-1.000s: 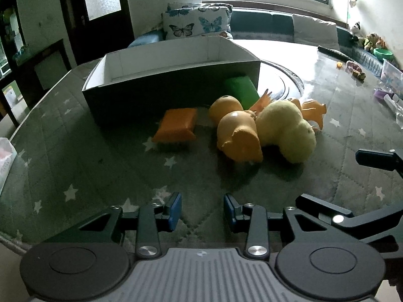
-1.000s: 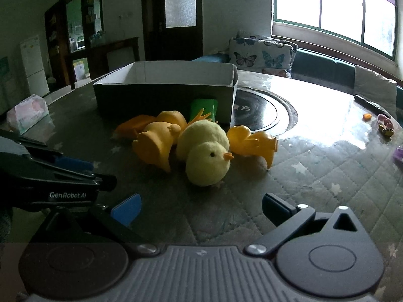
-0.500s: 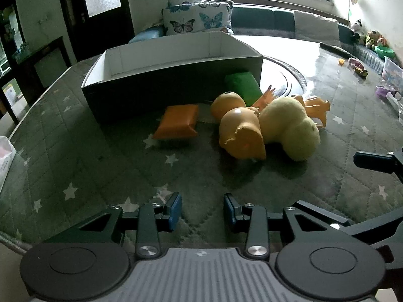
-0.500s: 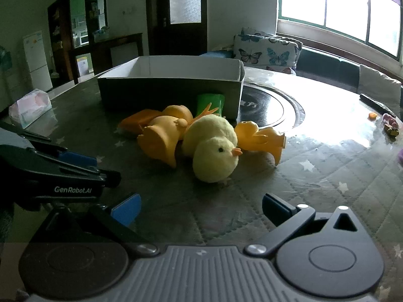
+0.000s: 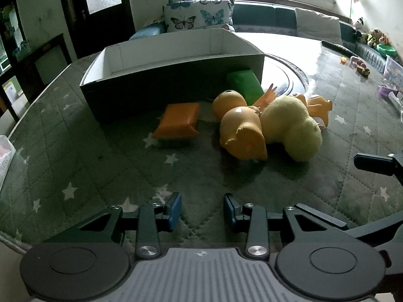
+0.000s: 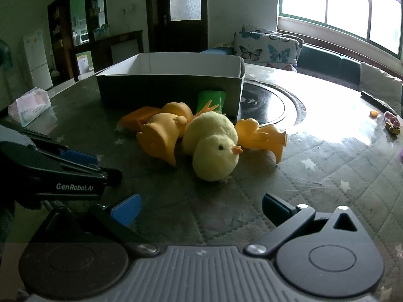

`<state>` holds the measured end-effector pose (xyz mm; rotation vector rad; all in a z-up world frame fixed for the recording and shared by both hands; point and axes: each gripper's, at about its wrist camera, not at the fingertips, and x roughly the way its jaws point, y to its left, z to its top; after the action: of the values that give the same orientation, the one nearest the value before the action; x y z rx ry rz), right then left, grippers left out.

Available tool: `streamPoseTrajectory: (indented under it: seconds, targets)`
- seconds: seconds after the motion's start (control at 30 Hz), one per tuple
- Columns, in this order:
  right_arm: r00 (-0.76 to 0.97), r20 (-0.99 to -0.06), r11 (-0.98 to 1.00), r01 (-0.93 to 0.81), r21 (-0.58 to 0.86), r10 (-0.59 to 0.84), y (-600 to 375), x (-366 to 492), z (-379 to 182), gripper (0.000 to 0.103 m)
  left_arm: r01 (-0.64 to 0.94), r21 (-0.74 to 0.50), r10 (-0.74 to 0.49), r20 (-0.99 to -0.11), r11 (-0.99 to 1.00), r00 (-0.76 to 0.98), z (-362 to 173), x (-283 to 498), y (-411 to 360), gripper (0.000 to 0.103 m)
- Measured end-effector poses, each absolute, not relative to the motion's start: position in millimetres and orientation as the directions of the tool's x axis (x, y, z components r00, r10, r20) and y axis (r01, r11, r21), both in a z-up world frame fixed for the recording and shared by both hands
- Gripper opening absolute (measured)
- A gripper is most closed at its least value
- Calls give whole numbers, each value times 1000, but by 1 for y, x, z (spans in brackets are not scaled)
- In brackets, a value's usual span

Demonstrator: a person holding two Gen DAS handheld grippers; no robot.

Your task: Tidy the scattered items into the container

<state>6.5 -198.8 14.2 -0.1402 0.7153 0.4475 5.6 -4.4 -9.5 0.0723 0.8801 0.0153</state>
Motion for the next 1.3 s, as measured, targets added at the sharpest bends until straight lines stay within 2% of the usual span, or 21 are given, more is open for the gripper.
streamPoseTrajectory:
  seconds: [1.3]
  targets:
    - [623,-656,850,-524,53,425,-184,16,21,103,-10,36,35,-789,999,614,-9,28,13,39]
